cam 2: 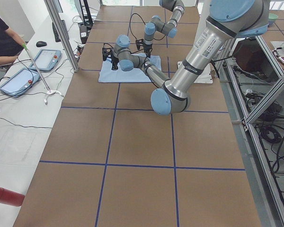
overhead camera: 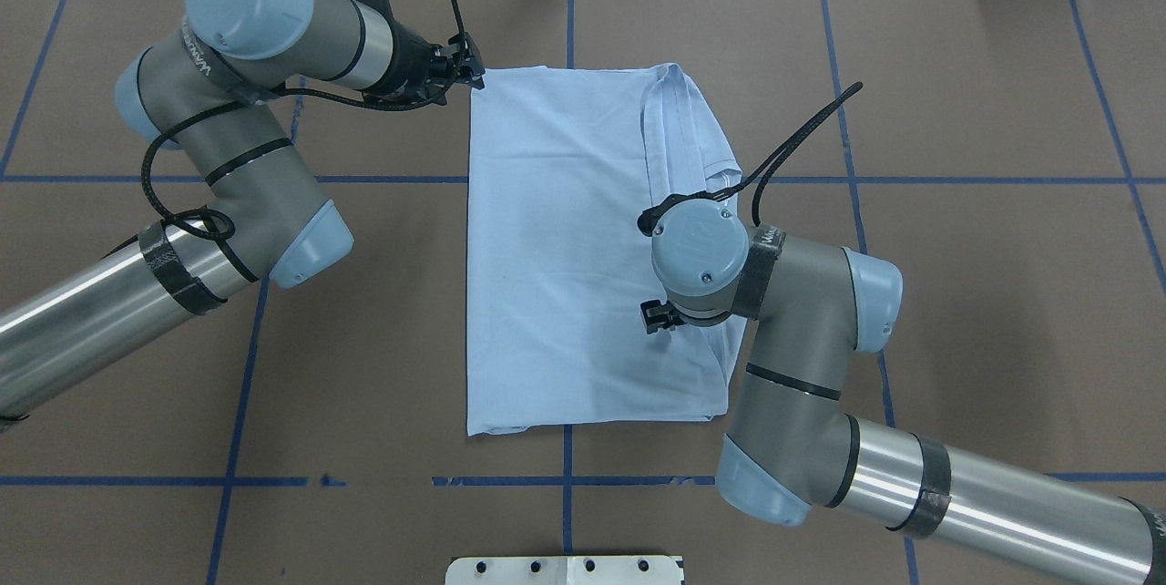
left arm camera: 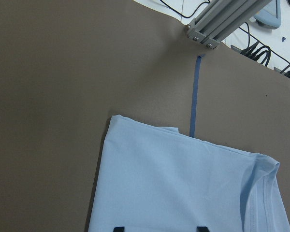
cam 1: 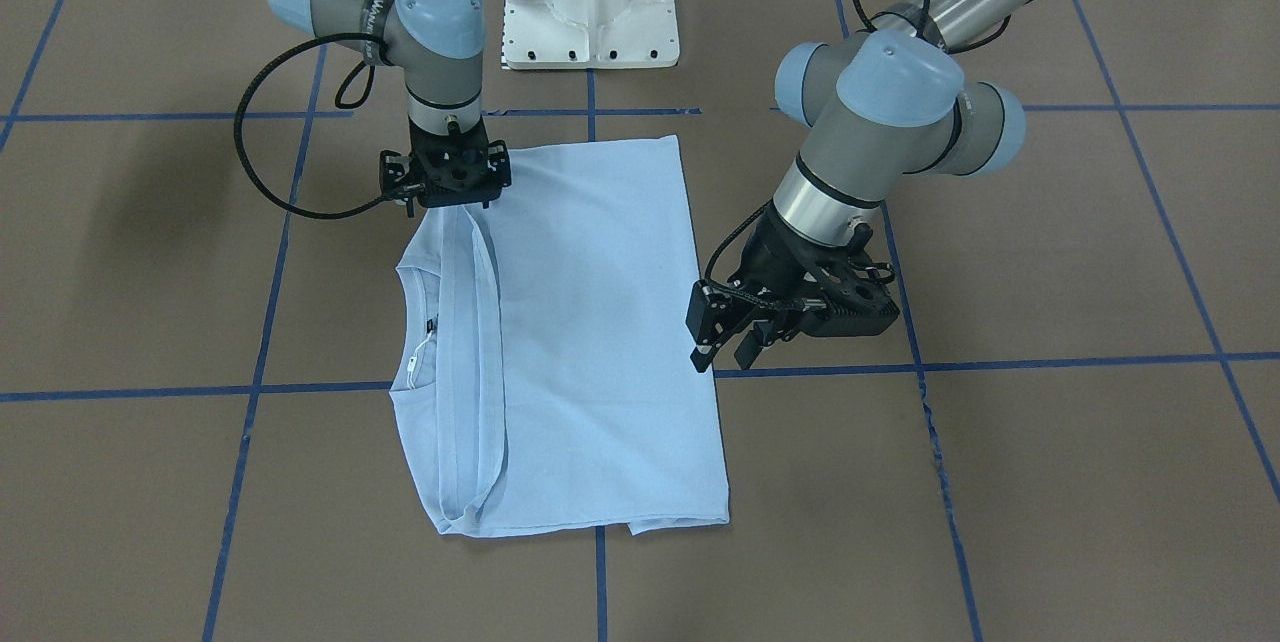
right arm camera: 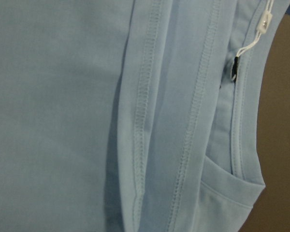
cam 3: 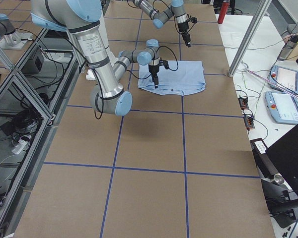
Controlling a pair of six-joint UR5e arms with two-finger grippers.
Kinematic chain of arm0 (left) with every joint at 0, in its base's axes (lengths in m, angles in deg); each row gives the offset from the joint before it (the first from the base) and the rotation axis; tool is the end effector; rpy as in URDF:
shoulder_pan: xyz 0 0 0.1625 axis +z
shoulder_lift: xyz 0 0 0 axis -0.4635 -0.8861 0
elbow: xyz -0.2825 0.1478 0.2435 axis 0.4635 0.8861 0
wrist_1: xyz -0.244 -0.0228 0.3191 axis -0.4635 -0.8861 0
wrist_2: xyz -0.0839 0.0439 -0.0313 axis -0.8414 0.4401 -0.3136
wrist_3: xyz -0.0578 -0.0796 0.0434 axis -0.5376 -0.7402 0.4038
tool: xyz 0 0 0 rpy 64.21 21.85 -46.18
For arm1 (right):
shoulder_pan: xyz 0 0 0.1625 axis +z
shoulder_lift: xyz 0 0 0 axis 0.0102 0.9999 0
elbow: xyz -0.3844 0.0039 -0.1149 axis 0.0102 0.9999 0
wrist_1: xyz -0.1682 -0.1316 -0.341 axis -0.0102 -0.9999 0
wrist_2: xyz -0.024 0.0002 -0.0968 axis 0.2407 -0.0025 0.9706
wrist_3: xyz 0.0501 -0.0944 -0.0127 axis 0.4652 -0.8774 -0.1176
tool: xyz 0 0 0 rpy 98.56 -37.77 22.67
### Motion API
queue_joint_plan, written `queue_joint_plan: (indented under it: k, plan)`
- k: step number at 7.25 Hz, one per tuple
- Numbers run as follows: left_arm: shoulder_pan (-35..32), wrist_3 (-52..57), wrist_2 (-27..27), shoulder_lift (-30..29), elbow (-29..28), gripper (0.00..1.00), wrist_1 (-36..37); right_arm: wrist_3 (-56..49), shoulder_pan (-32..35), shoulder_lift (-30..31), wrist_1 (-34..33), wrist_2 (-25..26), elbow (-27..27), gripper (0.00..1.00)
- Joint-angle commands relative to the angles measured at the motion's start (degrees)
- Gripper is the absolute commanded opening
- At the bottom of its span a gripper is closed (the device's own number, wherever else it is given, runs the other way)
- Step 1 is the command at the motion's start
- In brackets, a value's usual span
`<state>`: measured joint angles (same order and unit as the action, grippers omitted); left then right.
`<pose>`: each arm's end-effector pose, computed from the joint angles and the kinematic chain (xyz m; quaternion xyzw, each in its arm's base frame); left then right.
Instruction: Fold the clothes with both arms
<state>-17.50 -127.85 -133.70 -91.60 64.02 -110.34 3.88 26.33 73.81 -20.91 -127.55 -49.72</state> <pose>0.4263 -0.5684 0.2151 0.1265 0.5513 -0.1751 0.8058 -0.5338 -0.3883 0.2962 0.0768 -0.2652 -0.1038 0.9555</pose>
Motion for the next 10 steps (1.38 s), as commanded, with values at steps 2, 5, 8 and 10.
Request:
queue_joint_plan:
  k: [2, 5, 8, 10]
  plan:
    - [0.02, 0.07, -0.1, 0.48, 0.08, 0.58, -0.03, -6.35, 4.39, 5.37, 0.06, -1.62, -0.02, 1.0]
    - [0.02, 0.07, -1.33, 0.57, 1.13, 0.58, 0.06, -11.91, 6.43, 11.68, -0.99, -1.71, -8.38, 1.0]
    - [-0.06, 0.07, -2.03, 0.66, 2.55, 0.58, 0.58, 9.61, 4.86, 7.87, 0.93, -1.18, -8.1, 1.0]
    - [-0.06, 0.16, -2.03, 1.88, 3.33, 0.58, 0.59, 37.71, -3.89, 9.01, 10.57, 6.67, -8.2, 1.0]
